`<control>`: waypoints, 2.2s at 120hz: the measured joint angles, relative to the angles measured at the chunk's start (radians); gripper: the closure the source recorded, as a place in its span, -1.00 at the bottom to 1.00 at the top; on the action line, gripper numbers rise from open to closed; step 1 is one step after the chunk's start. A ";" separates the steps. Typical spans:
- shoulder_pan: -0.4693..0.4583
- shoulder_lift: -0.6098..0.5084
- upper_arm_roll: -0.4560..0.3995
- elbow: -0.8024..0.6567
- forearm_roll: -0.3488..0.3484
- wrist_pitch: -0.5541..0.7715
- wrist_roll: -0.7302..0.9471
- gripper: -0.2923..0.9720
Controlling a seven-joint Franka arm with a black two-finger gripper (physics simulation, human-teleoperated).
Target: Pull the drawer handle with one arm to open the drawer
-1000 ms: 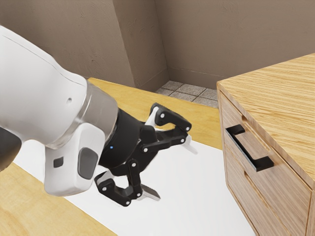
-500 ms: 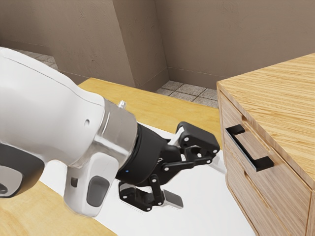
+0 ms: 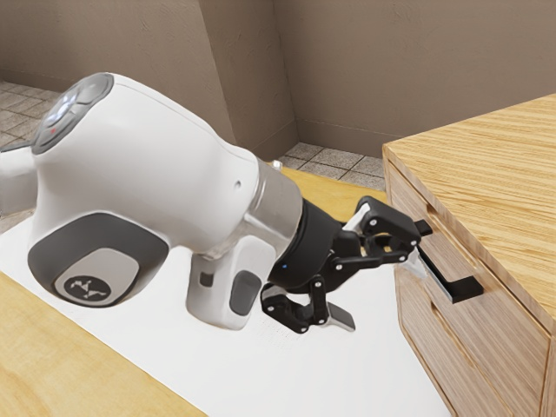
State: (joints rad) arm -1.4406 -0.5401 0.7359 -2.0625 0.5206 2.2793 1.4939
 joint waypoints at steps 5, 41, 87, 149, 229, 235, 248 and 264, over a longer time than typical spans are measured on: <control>-0.002 0.004 0.005 0.001 0.002 0.001 0.005 -0.54; -0.119 0.035 0.144 0.049 0.008 0.007 0.032 -0.54; -0.146 0.061 0.209 0.074 0.009 0.009 0.048 -0.54; -0.131 0.058 0.229 0.064 -0.007 0.004 0.055 -0.49; 0.088 -0.009 0.029 -0.039 -0.025 0.002 0.060 -0.50; 0.123 -0.020 -0.002 -0.057 -0.029 0.002 0.060 -0.50; 0.156 -0.035 -0.038 -0.081 -0.036 0.001 0.060 -0.50; 0.175 -0.066 -0.056 -0.110 -0.042 0.001 0.060 -0.50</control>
State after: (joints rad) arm -1.2657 -0.6056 0.6800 -2.1725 0.4791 2.2802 1.5540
